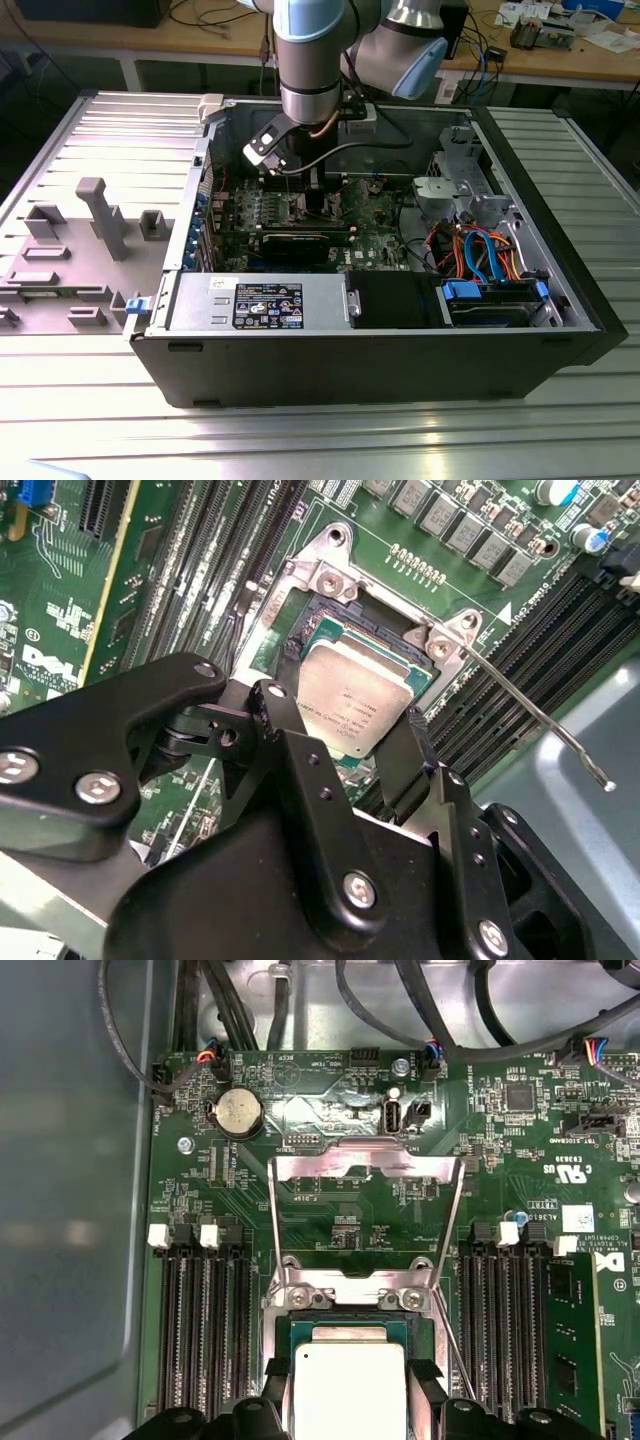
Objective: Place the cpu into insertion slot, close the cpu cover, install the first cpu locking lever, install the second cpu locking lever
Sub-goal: 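Place the cpu into insertion slot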
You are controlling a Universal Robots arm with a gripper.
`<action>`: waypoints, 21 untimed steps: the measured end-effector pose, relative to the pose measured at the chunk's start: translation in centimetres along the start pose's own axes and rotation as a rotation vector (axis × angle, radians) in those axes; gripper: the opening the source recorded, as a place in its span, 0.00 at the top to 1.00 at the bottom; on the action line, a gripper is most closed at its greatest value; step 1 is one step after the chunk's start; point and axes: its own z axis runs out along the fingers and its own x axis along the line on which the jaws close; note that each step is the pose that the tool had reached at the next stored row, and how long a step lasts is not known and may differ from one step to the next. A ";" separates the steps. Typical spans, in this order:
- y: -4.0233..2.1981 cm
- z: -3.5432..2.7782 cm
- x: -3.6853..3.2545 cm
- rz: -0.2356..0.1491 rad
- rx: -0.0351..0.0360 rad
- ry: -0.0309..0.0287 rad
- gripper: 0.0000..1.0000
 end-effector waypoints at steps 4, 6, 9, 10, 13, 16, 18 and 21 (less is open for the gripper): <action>-0.03 0.33 0.00 0.003 0.0010 -0.0002 0.46; -0.07 0.61 -0.13 0.005 0.0017 -0.0070 0.46; -0.06 0.68 -0.11 0.005 0.0006 -0.0053 0.38; -0.07 0.65 -0.12 0.005 0.0011 -0.0061 0.38; -0.07 0.62 -0.12 0.005 0.0012 -0.0062 0.38; -0.02 0.17 -0.12 0.005 0.0013 -0.0062 0.38; 0.09 -0.22 -0.11 0.005 0.0031 -0.0061 0.38; 0.29 -0.78 -0.11 0.005 0.0131 -0.0061 0.38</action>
